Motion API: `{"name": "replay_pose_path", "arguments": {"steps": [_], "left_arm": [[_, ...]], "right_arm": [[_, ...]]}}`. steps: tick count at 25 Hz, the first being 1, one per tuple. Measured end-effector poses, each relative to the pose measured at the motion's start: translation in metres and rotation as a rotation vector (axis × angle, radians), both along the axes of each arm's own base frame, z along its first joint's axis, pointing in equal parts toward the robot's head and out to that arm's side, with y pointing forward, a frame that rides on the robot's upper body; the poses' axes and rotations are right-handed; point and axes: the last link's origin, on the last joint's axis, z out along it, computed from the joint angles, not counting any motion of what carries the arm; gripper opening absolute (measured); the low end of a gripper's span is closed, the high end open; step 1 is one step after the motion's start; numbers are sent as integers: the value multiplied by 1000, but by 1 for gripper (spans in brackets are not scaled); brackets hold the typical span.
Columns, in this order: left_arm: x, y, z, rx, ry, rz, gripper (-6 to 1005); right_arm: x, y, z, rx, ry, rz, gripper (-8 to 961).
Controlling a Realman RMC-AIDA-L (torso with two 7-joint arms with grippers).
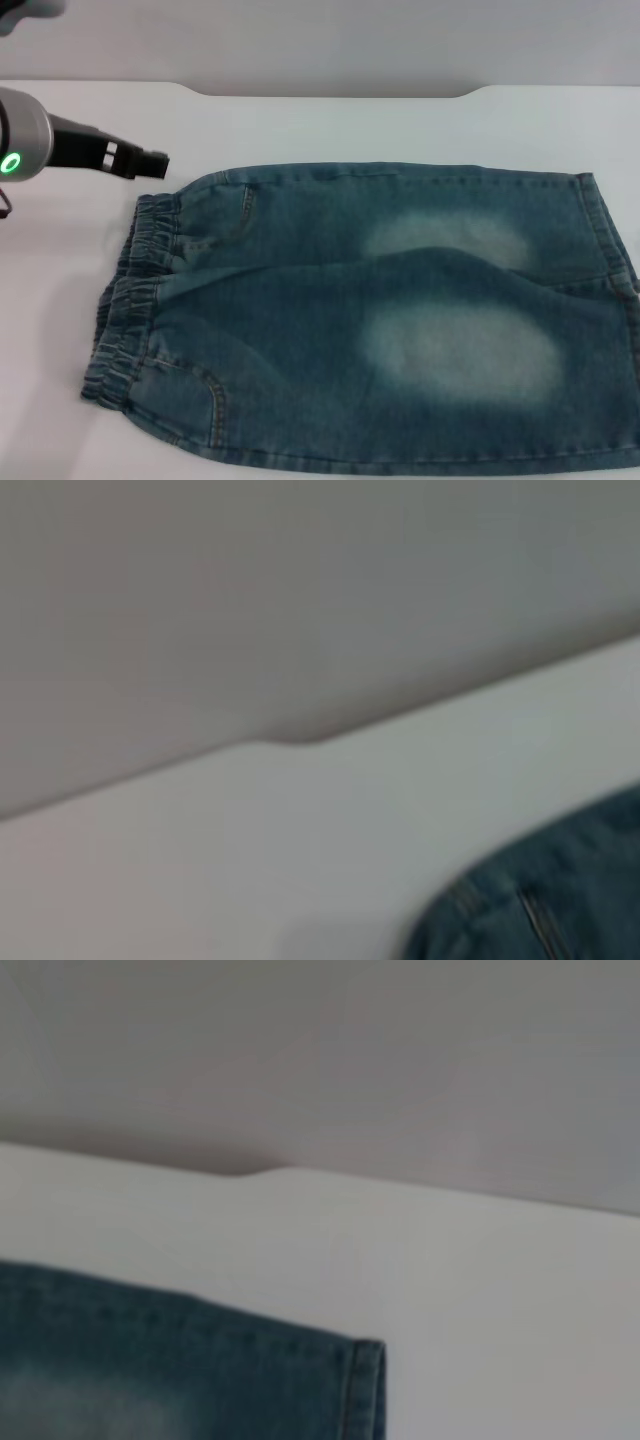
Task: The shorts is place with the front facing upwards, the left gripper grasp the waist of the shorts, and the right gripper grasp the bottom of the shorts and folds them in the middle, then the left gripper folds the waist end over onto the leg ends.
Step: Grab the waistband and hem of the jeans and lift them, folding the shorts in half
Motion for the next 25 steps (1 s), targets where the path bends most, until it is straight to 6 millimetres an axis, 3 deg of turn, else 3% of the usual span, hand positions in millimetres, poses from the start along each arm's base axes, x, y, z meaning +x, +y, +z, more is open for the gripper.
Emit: {"name": "replay_pose_path", "arguments": {"steps": [4, 8, 11, 20, 25], "left_arm": [[0, -8, 2, -43, 61, 44, 844], [-1, -16, 3, -87, 106, 95, 844], [-1, -30, 0, -173, 143, 167, 844], [-1, -42, -17, -271, 186, 229, 844], [-11, -48, -27, -338, 216, 314, 844]], "right_arm": [[-7, -13, 7, -8, -28, -22, 642], [3, -25, 13, -19, -27, -98, 643], [12, -35, 10, -53, -20, -148, 643], [22, -52, -6, -106, 81, -185, 643], [26, -54, -7, -106, 85, -194, 643]]}}
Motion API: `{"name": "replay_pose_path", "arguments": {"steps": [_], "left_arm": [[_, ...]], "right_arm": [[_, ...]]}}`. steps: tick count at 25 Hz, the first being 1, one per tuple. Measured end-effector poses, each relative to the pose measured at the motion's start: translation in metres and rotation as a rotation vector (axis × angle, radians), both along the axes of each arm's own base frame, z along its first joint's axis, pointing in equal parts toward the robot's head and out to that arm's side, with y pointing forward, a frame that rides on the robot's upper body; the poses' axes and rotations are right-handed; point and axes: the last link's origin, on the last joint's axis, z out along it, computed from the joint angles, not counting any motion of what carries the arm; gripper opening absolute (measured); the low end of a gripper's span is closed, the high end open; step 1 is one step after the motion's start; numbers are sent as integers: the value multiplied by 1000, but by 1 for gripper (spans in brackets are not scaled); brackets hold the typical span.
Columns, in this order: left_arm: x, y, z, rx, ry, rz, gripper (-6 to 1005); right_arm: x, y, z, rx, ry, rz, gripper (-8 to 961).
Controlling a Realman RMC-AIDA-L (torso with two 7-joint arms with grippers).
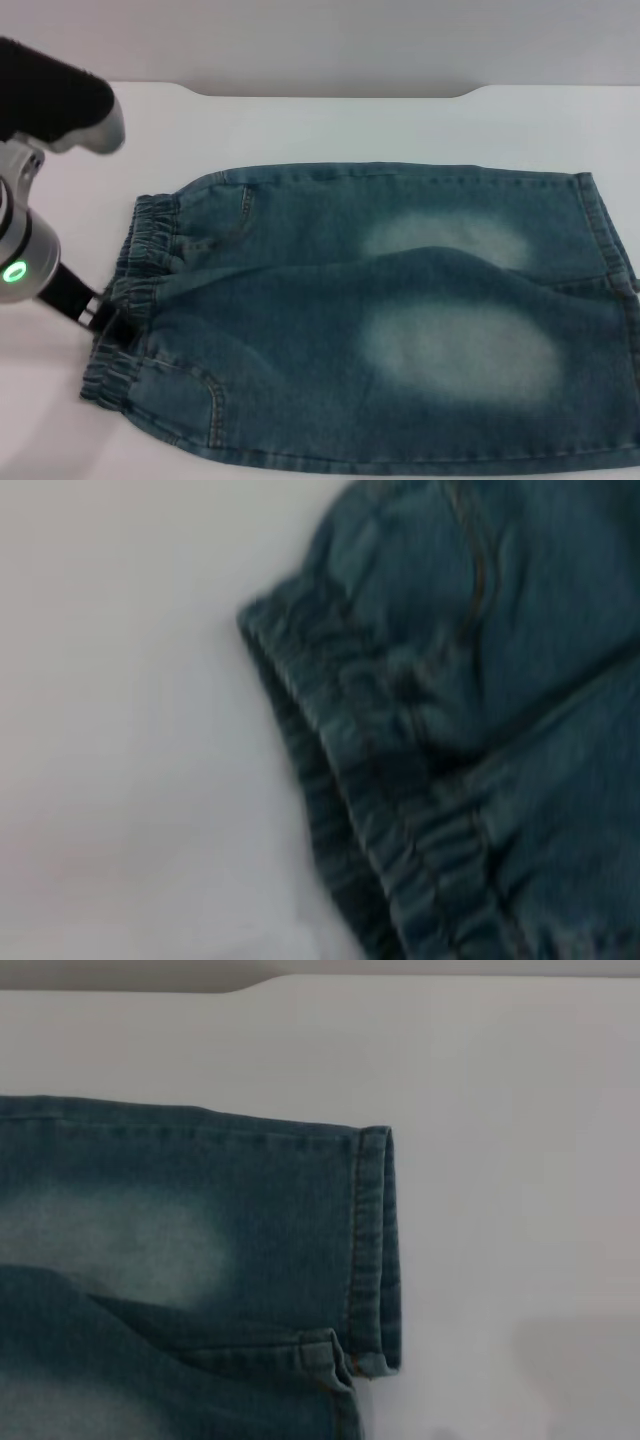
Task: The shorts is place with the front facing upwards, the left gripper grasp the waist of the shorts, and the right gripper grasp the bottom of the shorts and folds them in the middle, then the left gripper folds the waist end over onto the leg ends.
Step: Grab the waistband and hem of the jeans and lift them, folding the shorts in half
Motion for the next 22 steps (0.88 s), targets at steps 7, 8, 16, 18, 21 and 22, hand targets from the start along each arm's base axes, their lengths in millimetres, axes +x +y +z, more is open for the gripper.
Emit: {"name": "replay_pose_path", "arguments": {"steps": [7, 8, 16, 18, 21, 22], "left_arm": [[-13, -4, -11, -58, 37, 81, 844], [-15, -4, -13, -68, 46, 91, 844], [-12, -4, -30, -125, 85, 109, 844], [-11, -4, -30, -125, 82, 109, 844], [-9, -3, -31, -121, 73, 108, 843], [-9, -3, -31, -121, 72, 107, 843]], "right_arm": [[1, 2, -3, -1, -2, 9, 643], [1, 2, -3, -2, -3, 10, 643], [3, 2, -5, -14, -15, 19, 642], [4, 1, -5, -16, -18, 19, 642], [5, 0, -5, -15, -22, 20, 642], [6, 0, -6, -14, -22, 20, 642]]}}
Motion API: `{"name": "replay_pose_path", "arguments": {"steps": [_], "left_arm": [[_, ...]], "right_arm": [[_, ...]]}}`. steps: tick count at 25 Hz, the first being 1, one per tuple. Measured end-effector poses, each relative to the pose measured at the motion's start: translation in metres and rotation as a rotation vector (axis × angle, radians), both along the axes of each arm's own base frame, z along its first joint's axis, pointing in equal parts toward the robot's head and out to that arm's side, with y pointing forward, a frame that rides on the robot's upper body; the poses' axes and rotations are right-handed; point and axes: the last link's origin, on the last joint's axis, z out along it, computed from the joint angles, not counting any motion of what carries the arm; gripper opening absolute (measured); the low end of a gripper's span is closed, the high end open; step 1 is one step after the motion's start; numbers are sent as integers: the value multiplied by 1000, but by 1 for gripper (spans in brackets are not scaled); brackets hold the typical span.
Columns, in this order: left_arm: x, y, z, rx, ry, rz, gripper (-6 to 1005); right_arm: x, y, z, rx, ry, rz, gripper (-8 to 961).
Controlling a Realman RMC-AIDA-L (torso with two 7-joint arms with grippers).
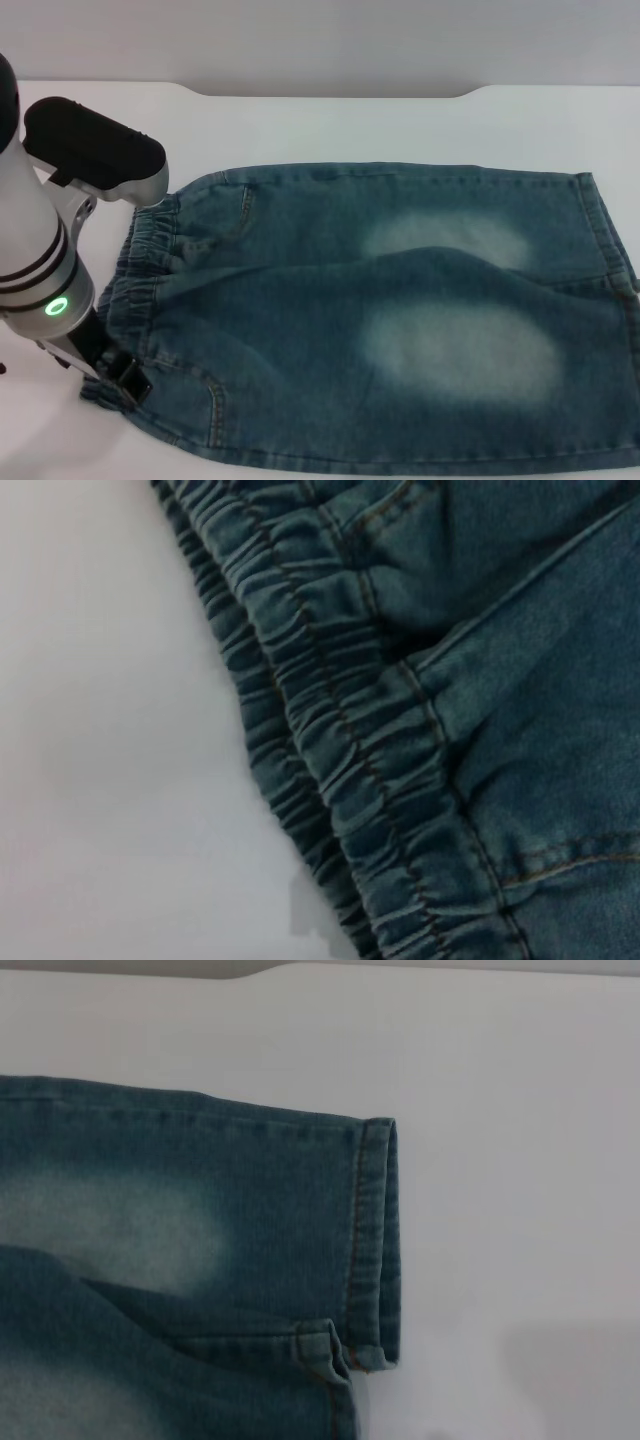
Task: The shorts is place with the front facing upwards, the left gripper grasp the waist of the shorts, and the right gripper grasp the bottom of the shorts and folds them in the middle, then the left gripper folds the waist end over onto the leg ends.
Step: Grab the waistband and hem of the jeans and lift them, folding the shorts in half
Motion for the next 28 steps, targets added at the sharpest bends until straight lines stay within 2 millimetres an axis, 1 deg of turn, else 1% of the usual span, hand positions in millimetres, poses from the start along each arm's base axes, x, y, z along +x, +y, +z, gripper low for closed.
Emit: {"name": "replay_pose_path", "arguments": {"steps": [9, 13, 17, 22, 28], "left_arm": [[-3, -1, -4, -11, -1, 10, 840], [-1, -1, -9, -19, -32, 6, 838], [-5, -1, -13, -26, -40, 21, 835], [-6, -1, -13, -28, -32, 21, 832], [-2, 1, -10, -20, 16, -3, 828]], "right_arm": [[0, -1, -2, -15, -7, 14, 643], [0, -1, -2, -17, -10, 17, 642], [0, -1, -2, -19, -11, 19, 642], [0, -1, -2, -19, -11, 18, 642], [-1, -1, -4, -29, -11, 23, 643]]}}
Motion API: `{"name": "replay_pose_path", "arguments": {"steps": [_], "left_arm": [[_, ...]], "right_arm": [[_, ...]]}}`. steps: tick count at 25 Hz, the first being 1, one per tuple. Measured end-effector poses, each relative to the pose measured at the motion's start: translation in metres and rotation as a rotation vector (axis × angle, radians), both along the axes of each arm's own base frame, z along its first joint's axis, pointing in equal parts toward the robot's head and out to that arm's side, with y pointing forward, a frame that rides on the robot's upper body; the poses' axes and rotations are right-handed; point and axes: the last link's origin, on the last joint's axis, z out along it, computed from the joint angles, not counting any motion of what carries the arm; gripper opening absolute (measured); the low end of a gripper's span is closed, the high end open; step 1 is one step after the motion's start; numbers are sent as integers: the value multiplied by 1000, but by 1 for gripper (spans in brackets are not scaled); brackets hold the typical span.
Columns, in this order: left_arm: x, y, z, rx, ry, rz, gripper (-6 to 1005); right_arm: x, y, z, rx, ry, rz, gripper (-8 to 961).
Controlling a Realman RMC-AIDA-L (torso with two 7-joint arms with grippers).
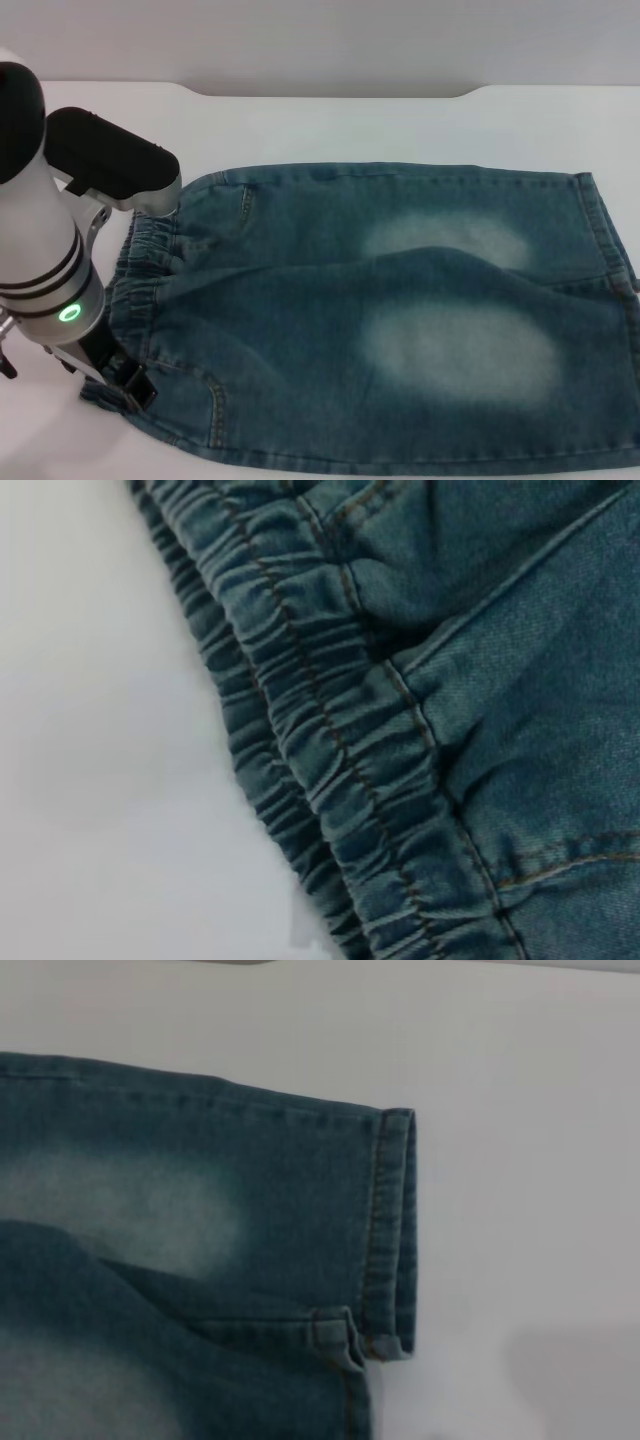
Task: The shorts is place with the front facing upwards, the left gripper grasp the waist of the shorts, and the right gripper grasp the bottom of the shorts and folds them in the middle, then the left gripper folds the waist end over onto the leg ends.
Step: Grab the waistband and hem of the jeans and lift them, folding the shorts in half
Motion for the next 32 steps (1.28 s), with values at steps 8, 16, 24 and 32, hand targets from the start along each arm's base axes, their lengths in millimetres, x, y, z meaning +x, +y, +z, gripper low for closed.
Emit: {"name": "replay_pose_path", "arguments": {"steps": [8, 16, 24, 32], "left_arm": [[-1, 0, -3, 0, -2, 2, 823], [-2, 1, -3, 11, -10, 7, 818], [-10, 7, 5, 58, -31, 41, 739], [-11, 3, 5, 61, -39, 37, 558]], "right_arm": [[-2, 0, -3, -14, -1, 8, 643], [-3, 0, -3, -17, -1, 11, 643], [-6, -1, -2, -18, -3, 20, 642], [-8, -1, -3, -21, 6, 28, 642]]}}
